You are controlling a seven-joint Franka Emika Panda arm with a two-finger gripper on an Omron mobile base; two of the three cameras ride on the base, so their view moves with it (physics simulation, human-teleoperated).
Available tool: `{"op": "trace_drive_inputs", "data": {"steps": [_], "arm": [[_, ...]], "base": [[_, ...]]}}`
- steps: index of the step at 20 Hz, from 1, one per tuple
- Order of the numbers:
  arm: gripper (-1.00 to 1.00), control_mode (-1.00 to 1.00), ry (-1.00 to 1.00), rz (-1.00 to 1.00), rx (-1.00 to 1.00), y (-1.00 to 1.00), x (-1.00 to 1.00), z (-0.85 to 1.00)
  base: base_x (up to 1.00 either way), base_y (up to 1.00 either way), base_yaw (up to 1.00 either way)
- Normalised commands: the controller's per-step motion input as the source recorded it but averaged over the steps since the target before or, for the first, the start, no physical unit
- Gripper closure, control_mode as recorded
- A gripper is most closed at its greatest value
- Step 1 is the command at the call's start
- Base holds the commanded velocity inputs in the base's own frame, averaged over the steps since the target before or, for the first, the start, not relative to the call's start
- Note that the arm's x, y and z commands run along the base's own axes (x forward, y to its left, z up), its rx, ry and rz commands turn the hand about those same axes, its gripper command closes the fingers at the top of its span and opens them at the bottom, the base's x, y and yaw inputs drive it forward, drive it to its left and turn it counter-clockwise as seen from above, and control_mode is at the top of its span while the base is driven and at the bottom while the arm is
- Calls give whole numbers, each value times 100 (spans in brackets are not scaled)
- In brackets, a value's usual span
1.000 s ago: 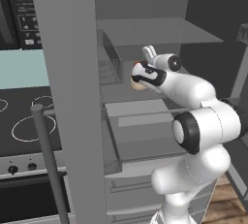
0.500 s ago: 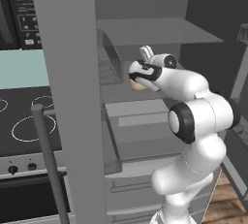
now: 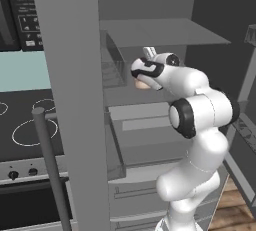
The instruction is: Place the steak on the counter behind the older steak on the same shelf of the fridge to maintain FIFO order. Close the fridge door when finished.
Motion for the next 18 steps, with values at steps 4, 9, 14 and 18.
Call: {"op": "trace_drive_inputs", "data": {"steps": [4, 9, 14, 18], "arm": [[100, -100, -2, 0, 0, -8, 29, -14], [100, -100, -3, 0, 0, -11, 28, -19], [100, -100, -1, 0, 0, -7, 24, -27], [100, -100, -2, 0, 0, -1, 10, -33]], "base": [[0, 0, 0], [0, 0, 0], [0, 0, 0], [0, 0, 0]]}}
